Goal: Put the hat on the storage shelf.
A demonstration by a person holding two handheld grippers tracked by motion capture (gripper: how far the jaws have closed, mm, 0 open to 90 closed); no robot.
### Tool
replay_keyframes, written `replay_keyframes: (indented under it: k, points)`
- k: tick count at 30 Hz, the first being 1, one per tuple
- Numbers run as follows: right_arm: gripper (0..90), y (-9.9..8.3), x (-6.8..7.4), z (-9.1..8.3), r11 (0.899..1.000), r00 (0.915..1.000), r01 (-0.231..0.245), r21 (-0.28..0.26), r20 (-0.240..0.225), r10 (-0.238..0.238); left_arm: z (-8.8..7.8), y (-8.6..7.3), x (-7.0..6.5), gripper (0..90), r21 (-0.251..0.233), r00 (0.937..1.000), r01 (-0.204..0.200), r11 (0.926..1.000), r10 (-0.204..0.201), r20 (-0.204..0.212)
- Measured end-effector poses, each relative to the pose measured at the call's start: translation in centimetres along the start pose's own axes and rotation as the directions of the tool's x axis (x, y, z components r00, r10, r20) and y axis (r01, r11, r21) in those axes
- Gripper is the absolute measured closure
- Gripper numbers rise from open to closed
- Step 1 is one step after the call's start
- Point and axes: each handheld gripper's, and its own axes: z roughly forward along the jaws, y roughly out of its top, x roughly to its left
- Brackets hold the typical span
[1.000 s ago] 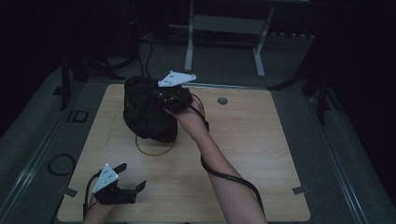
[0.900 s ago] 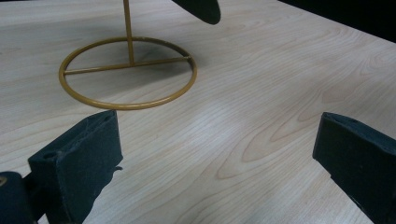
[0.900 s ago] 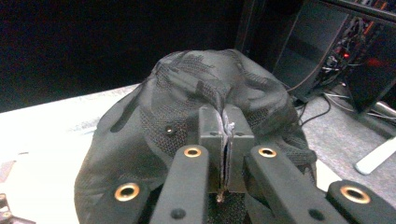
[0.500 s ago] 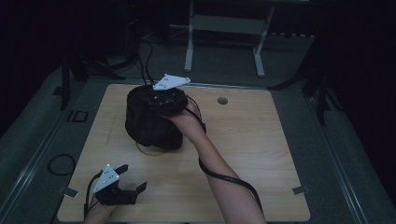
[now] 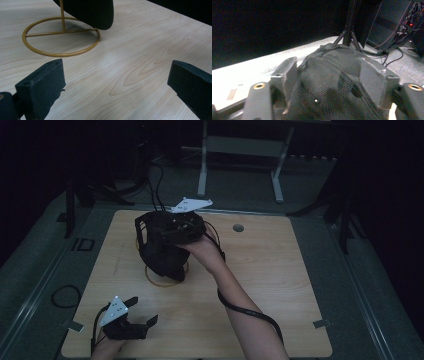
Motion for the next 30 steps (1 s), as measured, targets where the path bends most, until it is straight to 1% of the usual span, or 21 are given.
replay_keyframes:
  k: [1, 2, 3, 4, 5, 6, 8, 9, 10, 12, 16, 18, 19, 20, 21, 23, 26, 27, 30]
  points:
    - [25.8, -0.1, -0.1, -0.2, 1.0, 1.0, -0.007, -0.007, -0.004, 0.007, 0.0, 0.0, 0.0, 1.6, 0.001, 1.0, 0.002, 1.0, -0.002, 0.002]
    - [25.8, -0.1, -0.1, -0.2, 1.0, 1.0, -0.007, -0.007, -0.004, 0.007, 0.0, 0.0, 0.0, 1.6, 0.001, 1.0, 0.002, 1.0, -0.002, 0.002]
    - [20.8, -0.1, -0.3, -0.7, 1.0, 0.9999, -0.016, -0.023, -0.007, 0.016, 0.0, 0.0, 0.0, 1.6, 0.002, 1.0, 0.004, 1.0, -0.004, 0.006]
    - [20.8, -0.1, -0.3, -0.7, 1.0, 0.9999, -0.016, -0.023, -0.007, 0.016, 0.0, 0.0, 0.0, 1.6, 0.002, 1.0, 0.004, 1.0, -0.004, 0.006]
    - [15.3, -0.3, -0.5, -1.2, 0.999, 0.9995, -0.024, -0.034, -0.021, 0.023, 0.1, 0.0, 0.0, 1.6, 0.002, 1.0, 0.003, 1.0, -0.003, 0.005]
    - [15.3, -0.3, -0.5, -1.2, 0.999, 0.9995, -0.024, -0.034, -0.021, 0.023, 0.1, 0.0, 0.0, 1.6, 0.002, 1.0, 0.003, 1.0, -0.003, 0.005]
    - [13.9, -0.7, -0.8, -1.8, 0.999, 0.999, -0.03, -0.038, -0.034, 0.028, 0.1, 0.0, -0.1, 1.6, -0.001, 1.0, 0.002, 1.0, -0.002, 0.004]
    - [13.3, -0.9, -0.8, -2.0, 0.999, 0.9994, -0.022, -0.03, -0.027, 0.021, 0.1, 0.0, -0.1, 1.6, 0.0, 1.0, 0.001, 1.0, -0.001, 0.004]
    - [13.3, -1.1, -0.8, -2.2, 1.0, 0.9997, -0.016, -0.027, -0.019, 0.015, 0.1, 0.0, -0.1, 1.6, -0.001, 1.0, 0.001, 1.0, -0.001, 0.005]
    - [13.3, -1.5, -1.1, -2.6, 1.0, 0.9996, -0.015, -0.027, -0.025, 0.014, 0.1, 0.0, -0.2, 1.6, 0.0, 1.0, -0.001, 1.0, 0.001, 0.005]
    - [13.3, -2.5, -1.5, -3.4, 1.0, 0.9999, -0.005, -0.031, -0.016, 0.005, 0.2, 0.0, -0.3, 1.6, 0.001, 0.9999, -0.007, 1.0, 0.007, 0.012]
    - [13.3, -2.8, -1.6, -3.7, 0.999, 0.9999, -0.004, -0.036, -0.013, 0.004, 0.3, 0.0, -0.3, 1.6, 0.004, 0.9999, -0.01, 0.9999, 0.01, 0.01]
    - [13.3, -3.3, -1.8, -4.0, 0.999, 1.0, -0.002, -0.032, -0.004, 0.002, 0.3, -0.1, -0.3, 1.6, 0.008, 0.9999, -0.016, 0.9998, 0.016, 0.003]
    - [13.3, -3.3, -1.8, -4.0, 0.999, 1.0, -0.002, -0.032, -0.004, 0.002, 0.3, -0.1, -0.3, 1.6, 0.008, 0.9999, -0.016, 0.9998, 0.016, 0.003]
    - [13.3, -3.9, -2.0, -4.2, 1.0, 1.0, -0.003, -0.027, 0.0, 0.003, 0.3, -0.1, -0.3, 1.6, 0.009, 0.9999, -0.013, 0.9999, 0.013, 0.005]
    - [13.3, -4.5, -2.2, -4.5, 1.0, 1.0, -0.002, -0.022, 0.001, 0.002, 0.3, -0.1, -0.3, 1.6, 0.009, 0.9999, -0.013, 0.9999, 0.013, 0.006]
    - [13.3, -5.0, -2.3, -4.8, 1.0, 1.0, 0.001, -0.017, 0.004, -0.001, 0.3, -0.2, -0.3, 1.6, 0.008, 0.9999, -0.01, 0.9999, 0.009, 0.011]
    - [13.4, -5.4, -2.4, -5.1, 1.0, 0.9999, -0.005, -0.016, 0.01, 0.006, 0.3, -0.3, -0.3, 1.6, 0.011, 0.9999, -0.008, 0.9999, 0.008, 0.007]
    - [13.5, -6.0, -2.6, -5.6, 1.0, 0.9999, -0.011, -0.021, 0.012, 0.012, 0.3, -0.2, -0.3, 1.6, 0.011, 0.9999, -0.005, 0.9999, 0.005, 0.01]
